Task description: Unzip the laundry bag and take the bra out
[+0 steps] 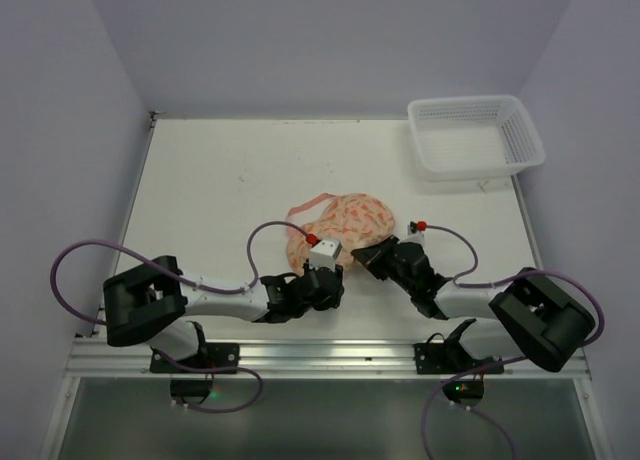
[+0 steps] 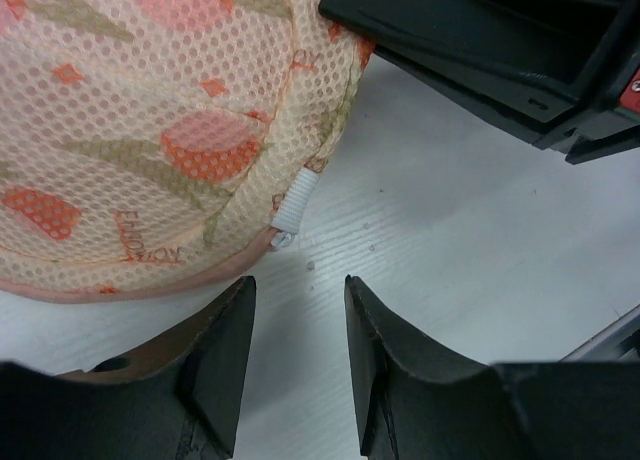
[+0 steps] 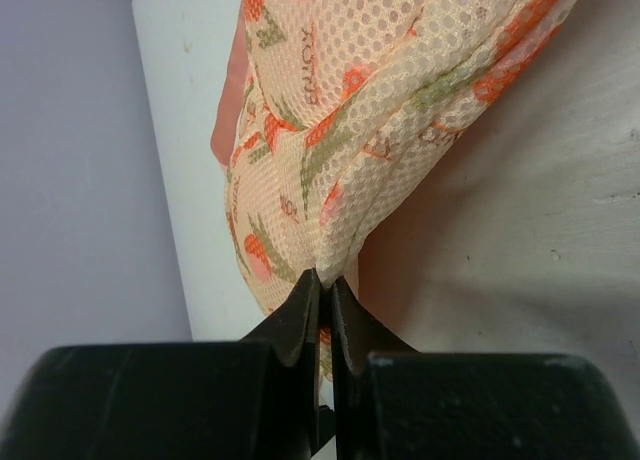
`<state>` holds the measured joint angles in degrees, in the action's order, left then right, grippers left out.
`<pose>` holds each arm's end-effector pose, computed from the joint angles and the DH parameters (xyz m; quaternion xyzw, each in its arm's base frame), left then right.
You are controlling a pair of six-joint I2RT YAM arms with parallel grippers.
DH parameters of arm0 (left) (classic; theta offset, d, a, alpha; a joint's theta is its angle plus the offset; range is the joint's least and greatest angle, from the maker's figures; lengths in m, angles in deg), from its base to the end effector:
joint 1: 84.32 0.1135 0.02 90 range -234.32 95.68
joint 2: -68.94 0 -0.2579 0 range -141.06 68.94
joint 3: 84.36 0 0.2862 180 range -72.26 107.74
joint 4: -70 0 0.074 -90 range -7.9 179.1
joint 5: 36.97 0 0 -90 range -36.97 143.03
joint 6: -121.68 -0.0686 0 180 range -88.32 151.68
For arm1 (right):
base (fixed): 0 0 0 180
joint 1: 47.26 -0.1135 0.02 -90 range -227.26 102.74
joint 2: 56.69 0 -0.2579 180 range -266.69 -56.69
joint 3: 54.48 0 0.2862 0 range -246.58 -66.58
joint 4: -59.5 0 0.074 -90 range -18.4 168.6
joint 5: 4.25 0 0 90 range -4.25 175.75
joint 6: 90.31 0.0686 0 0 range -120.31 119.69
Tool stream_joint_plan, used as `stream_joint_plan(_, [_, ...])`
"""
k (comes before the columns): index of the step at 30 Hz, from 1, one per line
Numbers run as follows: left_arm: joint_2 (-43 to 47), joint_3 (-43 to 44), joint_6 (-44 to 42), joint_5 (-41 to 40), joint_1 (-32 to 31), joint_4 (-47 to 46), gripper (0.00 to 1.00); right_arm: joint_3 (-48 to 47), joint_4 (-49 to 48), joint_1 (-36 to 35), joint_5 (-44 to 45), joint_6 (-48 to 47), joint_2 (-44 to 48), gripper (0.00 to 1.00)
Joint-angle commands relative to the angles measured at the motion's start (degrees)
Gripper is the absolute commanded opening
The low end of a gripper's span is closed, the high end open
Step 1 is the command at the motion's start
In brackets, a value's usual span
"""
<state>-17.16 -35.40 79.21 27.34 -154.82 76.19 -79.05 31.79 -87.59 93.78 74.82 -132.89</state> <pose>0.1380 -0.3006 0.1048 0.0920 0.8948 -0.2260 0.3738 0.2089 0.1648 0.0820 0.2865 0.7866 0.4285 0.3400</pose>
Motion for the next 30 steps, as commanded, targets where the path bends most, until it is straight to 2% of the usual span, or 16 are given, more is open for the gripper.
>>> stream_joint_plan(1, [-0.73,1.37,4.67,-3.75,-1.13,1.43,0.45,0.69,-1.23,-0.79,3.13,1.86,1.85,0.0])
stream_joint_plan(5, [0.76,0.32,6.96,-4.89,-3.32,1.52,0.44,0.87,-1.14,-0.88,3.22,2.3,2.2,0.0])
stream_joint_plan(13, [2.7,-1.35,10.13,-9.2,-3.51,0.38,0.46,1.83,-1.06,-1.32,3.04,3.44,4.04,0.0])
stream_joint_plan(23, [-1.87,0.76,13.28,-11.13,-3.5,0.81,0.46,2.71,-0.18,-2.03,3.22,4.06,6.07,0.0])
stream_joint_plan(30, [-0.29,-3.02,12.68,-13.68,-3.5,-7.25,0.49,3.24,0.52,-2.73,3.48,4.32,7.3,0.0])
